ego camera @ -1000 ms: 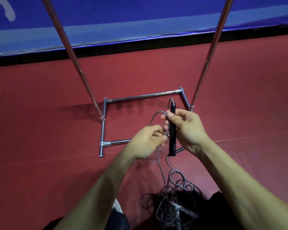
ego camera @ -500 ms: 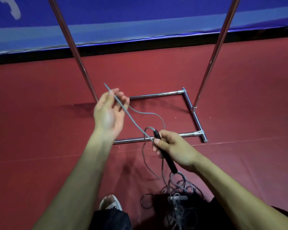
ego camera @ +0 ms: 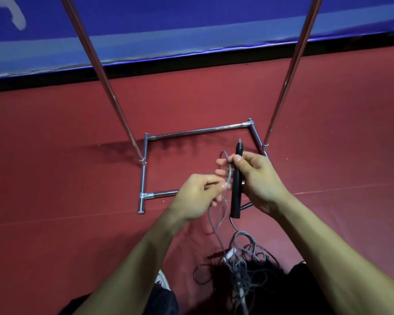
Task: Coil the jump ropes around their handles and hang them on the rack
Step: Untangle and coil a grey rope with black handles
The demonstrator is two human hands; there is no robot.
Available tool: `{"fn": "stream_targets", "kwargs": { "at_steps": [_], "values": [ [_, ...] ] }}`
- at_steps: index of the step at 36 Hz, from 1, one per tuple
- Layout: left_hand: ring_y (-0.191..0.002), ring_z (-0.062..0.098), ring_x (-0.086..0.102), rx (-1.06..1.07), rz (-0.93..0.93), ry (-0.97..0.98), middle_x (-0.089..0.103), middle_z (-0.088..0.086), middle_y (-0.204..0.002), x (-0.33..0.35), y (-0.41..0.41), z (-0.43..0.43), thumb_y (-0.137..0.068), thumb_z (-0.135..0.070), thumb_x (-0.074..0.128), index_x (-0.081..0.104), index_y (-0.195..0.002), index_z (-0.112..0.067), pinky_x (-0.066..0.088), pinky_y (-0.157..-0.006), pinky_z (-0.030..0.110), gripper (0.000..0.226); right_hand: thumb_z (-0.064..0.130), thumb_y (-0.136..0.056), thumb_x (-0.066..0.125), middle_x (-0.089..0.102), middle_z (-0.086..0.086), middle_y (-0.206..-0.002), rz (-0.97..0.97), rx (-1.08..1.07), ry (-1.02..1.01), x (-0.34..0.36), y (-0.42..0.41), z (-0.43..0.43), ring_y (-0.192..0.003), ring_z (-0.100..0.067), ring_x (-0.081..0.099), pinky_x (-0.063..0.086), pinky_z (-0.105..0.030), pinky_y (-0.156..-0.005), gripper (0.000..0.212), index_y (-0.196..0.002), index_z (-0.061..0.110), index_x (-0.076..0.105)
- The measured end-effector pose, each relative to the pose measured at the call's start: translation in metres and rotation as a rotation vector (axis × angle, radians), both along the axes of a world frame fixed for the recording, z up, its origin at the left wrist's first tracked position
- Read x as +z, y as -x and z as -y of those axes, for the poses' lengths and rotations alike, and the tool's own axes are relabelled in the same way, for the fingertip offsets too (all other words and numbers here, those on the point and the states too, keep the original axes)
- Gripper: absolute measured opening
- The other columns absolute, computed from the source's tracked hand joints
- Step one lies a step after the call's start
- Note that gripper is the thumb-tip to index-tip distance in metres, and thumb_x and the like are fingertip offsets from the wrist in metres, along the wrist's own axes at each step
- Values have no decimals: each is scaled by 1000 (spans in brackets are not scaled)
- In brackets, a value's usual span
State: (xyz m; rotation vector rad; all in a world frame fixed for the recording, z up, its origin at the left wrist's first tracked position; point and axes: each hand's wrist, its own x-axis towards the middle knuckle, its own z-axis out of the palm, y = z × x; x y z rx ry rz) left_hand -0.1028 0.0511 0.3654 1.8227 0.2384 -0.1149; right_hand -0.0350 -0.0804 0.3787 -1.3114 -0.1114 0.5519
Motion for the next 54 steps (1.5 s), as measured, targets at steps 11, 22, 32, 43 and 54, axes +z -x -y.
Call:
{"fn": "stream_targets", "kwargs": {
  "at_steps": [11,22,32,43,54],
  "values": [
    [-46,9,36,365,96,822,39,-2,-55,34,-23,1,-103,-15,40,57,-83,-1,41,-52,24,29,12,-105,36,72,-2,-82,3,130,7,-9,3,-1,-76,-22,66,56,-33,-70,24,-84,13,46],
    [-75,12,57,573,307,683,61,-3,-80,50,-27,-56,-104,-24,40,62,-99,-18,49,-76,27,23,5,-103,41,55,2,-66,173,159,145,-22,7,1,-56,-8,46,42,-25,-58,22,-83,13,47],
    [-65,11,57,10,-187,176,61,4,-78,-6,7,14,-104,-18,41,59,-85,-16,46,-69,26,26,6,-104,39,63,-5,-74,-30,4,-129,2,0,-3,-60,-15,50,46,-30,-57,22,-90,9,56],
    [-56,16,55,400,196,685,59,-1,-63,39,-26,1,-101,-13,44,54,-83,-11,49,-54,25,21,11,-105,36,69,8,-73,-8,225,-20,-15,13,-5,-68,-11,63,43,-30,-62,13,-97,13,47],
    [-91,16,62,407,45,685,68,-3,-95,14,-12,-31,-99,-44,41,62,-105,-21,45,-87,35,33,15,-98,46,44,1,-65,72,166,-220,2,10,-9,-58,-13,39,36,-26,-60,14,-84,15,42]
  ]
}}
